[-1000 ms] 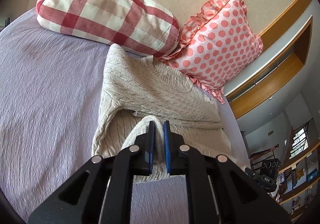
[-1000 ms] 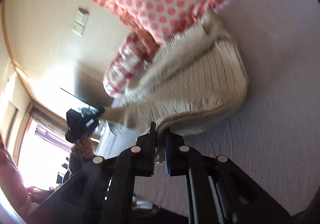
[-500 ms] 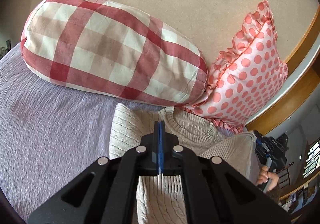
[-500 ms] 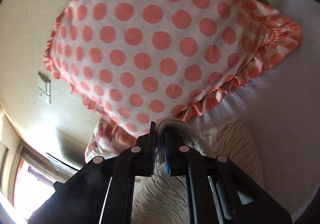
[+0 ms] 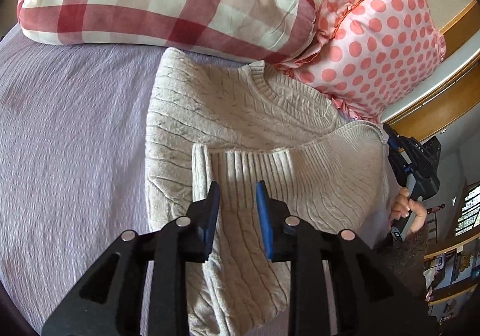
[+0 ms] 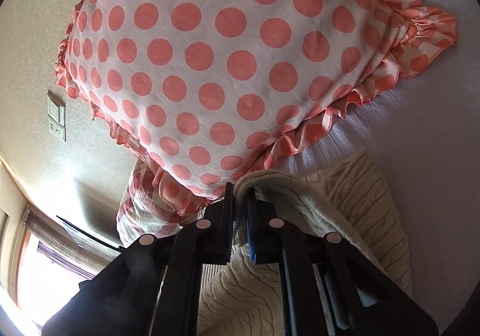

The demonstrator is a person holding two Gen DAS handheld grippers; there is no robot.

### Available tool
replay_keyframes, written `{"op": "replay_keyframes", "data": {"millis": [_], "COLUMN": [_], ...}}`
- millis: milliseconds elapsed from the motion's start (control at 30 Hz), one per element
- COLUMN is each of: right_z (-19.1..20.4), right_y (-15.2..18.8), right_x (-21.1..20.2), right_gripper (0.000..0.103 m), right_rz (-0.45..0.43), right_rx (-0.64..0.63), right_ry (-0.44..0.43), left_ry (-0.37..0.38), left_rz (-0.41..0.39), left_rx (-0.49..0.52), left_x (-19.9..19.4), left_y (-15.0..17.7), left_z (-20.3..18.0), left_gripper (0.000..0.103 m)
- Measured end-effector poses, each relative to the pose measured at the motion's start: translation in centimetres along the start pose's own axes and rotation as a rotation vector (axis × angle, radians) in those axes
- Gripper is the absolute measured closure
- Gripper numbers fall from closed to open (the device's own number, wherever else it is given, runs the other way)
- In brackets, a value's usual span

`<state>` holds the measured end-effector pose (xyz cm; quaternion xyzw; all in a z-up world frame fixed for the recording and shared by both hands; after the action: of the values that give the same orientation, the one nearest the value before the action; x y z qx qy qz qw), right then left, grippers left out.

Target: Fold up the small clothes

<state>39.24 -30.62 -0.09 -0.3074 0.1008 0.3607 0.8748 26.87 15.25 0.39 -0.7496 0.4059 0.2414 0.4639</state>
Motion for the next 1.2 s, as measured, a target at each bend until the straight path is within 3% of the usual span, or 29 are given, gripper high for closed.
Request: {"op": "replay_keyframes", "data": {"millis": [100,167,300,333,567,667,733,867,1000,1100,1200], "right_z": [-0.3,-0.3,-0.4,-0.5,-0.3,-0.2,-0.4,0.0,1.1,1.1,-0.4], "right_y": [0.2,0.3,0.3,0.4,0.9,1.0,1.0,0.6,-1.7,-2.7,-2.8], "right_x": [-0.2,-0.3,-0.4,-0.2,-0.2,-0.4,-0.4,-2.0,-3.8,-2.0,1.1], "right_gripper": [0.095,0.095,0.095,0.095,0.095,0.095,0.095,0.095,0.095,0.095,0.095], "right_rz": [0.004,0.004,0.004,0.006,0.015,0.011,0.010,-0.048,-0.133,-0.130,-0.102], "right_rx": [0.020,0.019,0.022,0.026,0.027,0.023,0.024,0.049,0.043,0.031,0.021], "right_ry": [-0.009,-0.014,-0.021,-0.023,-0.025,-0.026,-0.027,-0.073,-0.107,-0.053,0.075], "left_ry": [-0.049,-0.062,-0.120,-0.135,-0.143,-0.148,-0.146,-0.109,-0.090,-0.176,-0.257], "left_rz": [0.003,-0.029,-0.064,-0.063,-0.006,-0.006,-0.006,-0.075,-0.176,-0.270,-0.289], "left_rx": [-0.035,-0.033,-0.001,0.011,0.036,0.034,0.034,0.014,0.019,0.063,0.050], "left_x": [0.4,-0.7,-2.5,-2.6,-0.1,0.5,0.9,-0.9,-3.2,-2.5,0.9], "left_y": [-0.1,-0.1,-0.2,-0.1,0.2,0.3,0.5,-0.2,-3.8,-7.7,-11.0], "left_z": [0.5,0.7,0.9,0.8,0.2,0.4,0.6,0.8,0.5,0.0,1.2], "left_gripper": [0.087,0.087,0.060,0.057,0.058,0.069,0.094,0.097,0.098,0.098,0.097]}}
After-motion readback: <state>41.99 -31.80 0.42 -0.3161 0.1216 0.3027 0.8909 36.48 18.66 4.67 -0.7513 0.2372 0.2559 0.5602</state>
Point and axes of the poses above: each gripper's, at about its wrist camera, not at the fingertips, and x roughly the way its jaws point, z to its left, y to its underside, the point moved 3 cm from there along x, roughly the way its jaws point, and after that the axes turned 6 degrees about -z, right-handed, at the moved point
